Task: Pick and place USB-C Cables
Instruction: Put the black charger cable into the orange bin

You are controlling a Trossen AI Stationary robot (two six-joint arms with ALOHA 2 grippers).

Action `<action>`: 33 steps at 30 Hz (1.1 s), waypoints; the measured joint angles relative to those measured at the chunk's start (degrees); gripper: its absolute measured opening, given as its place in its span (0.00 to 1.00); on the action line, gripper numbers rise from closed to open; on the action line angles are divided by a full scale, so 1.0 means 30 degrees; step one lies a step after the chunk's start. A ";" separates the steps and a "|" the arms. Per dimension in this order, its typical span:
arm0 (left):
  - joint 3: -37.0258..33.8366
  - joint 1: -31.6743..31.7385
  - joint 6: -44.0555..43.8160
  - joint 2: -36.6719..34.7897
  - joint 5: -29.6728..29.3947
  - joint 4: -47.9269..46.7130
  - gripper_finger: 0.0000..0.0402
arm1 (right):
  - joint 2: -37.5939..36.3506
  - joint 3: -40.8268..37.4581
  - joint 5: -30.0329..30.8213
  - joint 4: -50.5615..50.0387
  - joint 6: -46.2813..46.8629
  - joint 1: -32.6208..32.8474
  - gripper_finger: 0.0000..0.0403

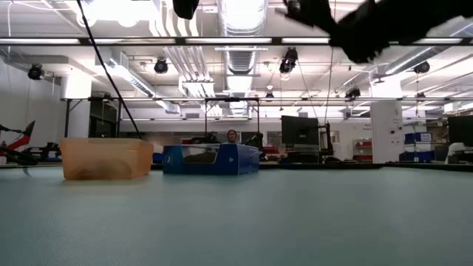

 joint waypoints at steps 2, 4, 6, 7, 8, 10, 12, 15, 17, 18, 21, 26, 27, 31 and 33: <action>0.0000 0.0024 0.0000 0.0000 -0.0002 0.0120 0.22 | -0.0652 -0.0400 -0.0301 0.1073 -0.0831 -0.0232 0.06; 0.0000 0.0038 0.0028 0.0003 -0.0007 0.0166 0.22 | -0.1209 -0.0933 -0.0331 0.2373 -0.1284 -0.0407 0.06; 0.0000 0.0038 0.0147 0.0005 -0.0009 0.0120 0.22 | -0.1719 -0.1510 -0.0780 0.3986 -0.1751 -0.0553 0.06; 0.0000 0.0046 0.0160 0.0007 -0.0009 0.0100 0.22 | -0.1904 -0.1773 -0.0998 0.4777 -0.1841 -0.0639 0.06; 0.0000 0.0046 0.0168 0.0007 -0.0009 0.0106 0.22 | -0.2048 -0.1949 -0.1306 0.5609 -0.1931 -0.0754 0.06; -0.0007 0.0053 0.0168 0.0007 -0.0009 0.0093 0.22 | -0.2353 -0.2166 -0.1834 0.6561 -0.2063 -0.0964 0.06; -0.0007 0.0053 0.0168 0.0007 0.0255 0.0032 0.23 | -0.2400 -0.2177 -0.2063 0.7433 -0.2108 -0.1175 0.06; 0.0045 0.0131 0.0090 0.0119 0.1449 0.0182 0.27 | -0.2155 -0.2163 -0.2189 0.8986 -0.2029 -0.1492 0.06; 0.0236 0.0133 0.0055 0.0442 0.1773 0.0286 0.32 | -0.1913 -0.2112 -0.2247 0.9824 -0.1938 -0.1734 0.06; 0.0269 0.0133 0.0054 0.0644 0.1783 0.0366 0.35 | -0.1726 -0.2119 -0.2275 1.0219 -0.1938 -0.1838 0.06; 0.0284 0.0178 0.0044 0.1149 0.1783 0.1526 0.43 | -0.1194 -0.2127 -0.2334 1.1159 -0.2057 -0.2113 0.06; 0.0284 0.0275 0.0872 0.1931 0.1792 0.4142 0.51 | -0.0329 -0.2018 -0.2509 1.2521 -0.1847 -0.2249 0.06; 0.0296 0.0274 0.1109 0.2106 0.1811 0.4379 0.51 | -0.0222 -0.1989 -0.2548 1.2658 -0.1713 -0.2297 0.06; 0.0440 0.0346 0.1370 0.2558 0.1963 0.5309 0.52 | 0.0140 -0.1843 -0.2589 1.3051 -0.1403 -0.2418 0.06; 0.0494 0.0445 0.1370 0.2705 0.1998 0.5459 0.52 | 0.0315 -0.1686 -0.2670 1.3075 -0.1326 -0.2454 0.06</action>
